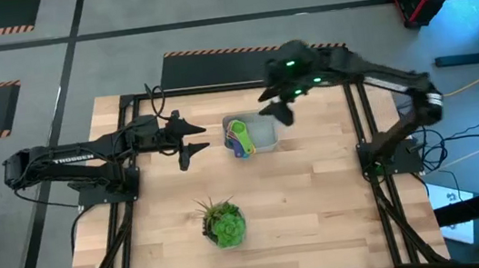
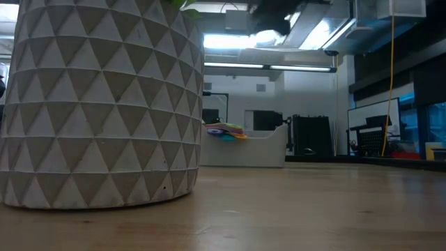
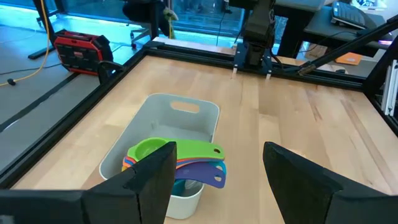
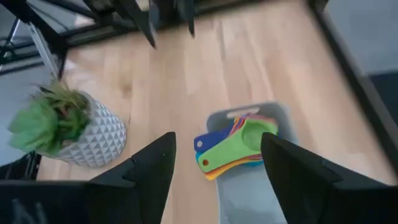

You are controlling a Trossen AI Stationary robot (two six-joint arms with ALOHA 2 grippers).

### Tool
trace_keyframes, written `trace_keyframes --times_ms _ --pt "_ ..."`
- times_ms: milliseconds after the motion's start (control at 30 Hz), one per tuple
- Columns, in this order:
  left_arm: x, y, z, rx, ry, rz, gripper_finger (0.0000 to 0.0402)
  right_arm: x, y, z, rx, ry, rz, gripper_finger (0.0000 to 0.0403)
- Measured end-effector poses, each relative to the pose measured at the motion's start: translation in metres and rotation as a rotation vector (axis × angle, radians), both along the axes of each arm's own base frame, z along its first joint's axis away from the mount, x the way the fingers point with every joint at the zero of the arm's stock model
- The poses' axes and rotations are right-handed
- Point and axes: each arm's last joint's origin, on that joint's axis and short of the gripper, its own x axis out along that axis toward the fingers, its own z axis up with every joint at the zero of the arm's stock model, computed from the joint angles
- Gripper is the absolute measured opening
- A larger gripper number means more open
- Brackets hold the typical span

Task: Nest measuring cups in basket
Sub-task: Return to Home Position

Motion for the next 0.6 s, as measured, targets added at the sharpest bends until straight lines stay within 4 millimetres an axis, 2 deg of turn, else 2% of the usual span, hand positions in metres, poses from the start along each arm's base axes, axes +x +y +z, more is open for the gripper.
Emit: trace_keyframes --times_ms 200,300,433,600 --pt "0.0 0.0 0.0 0.0 0.0 0.0 0.0234 -0.063 0.021 0.05 -0.15 -0.12 -0.022 0.024" --pt "0.0 0.0 0.0 0.0 0.0 0.0 0.0234 -0.093 0.033 0.062 -0.189 -0.187 -0.021 0.024" --pt "0.0 0.0 0.0 -0.001 0.0 0.0 0.0234 -0.126 0.045 0.06 -0.214 -0.252 -0.024 0.024" --pt "0.0 0.0 0.0 -0.02 -0.004 -0.006 0.0234 -0.156 0.057 0.042 -0.226 -0.355 -0.045 0.024"
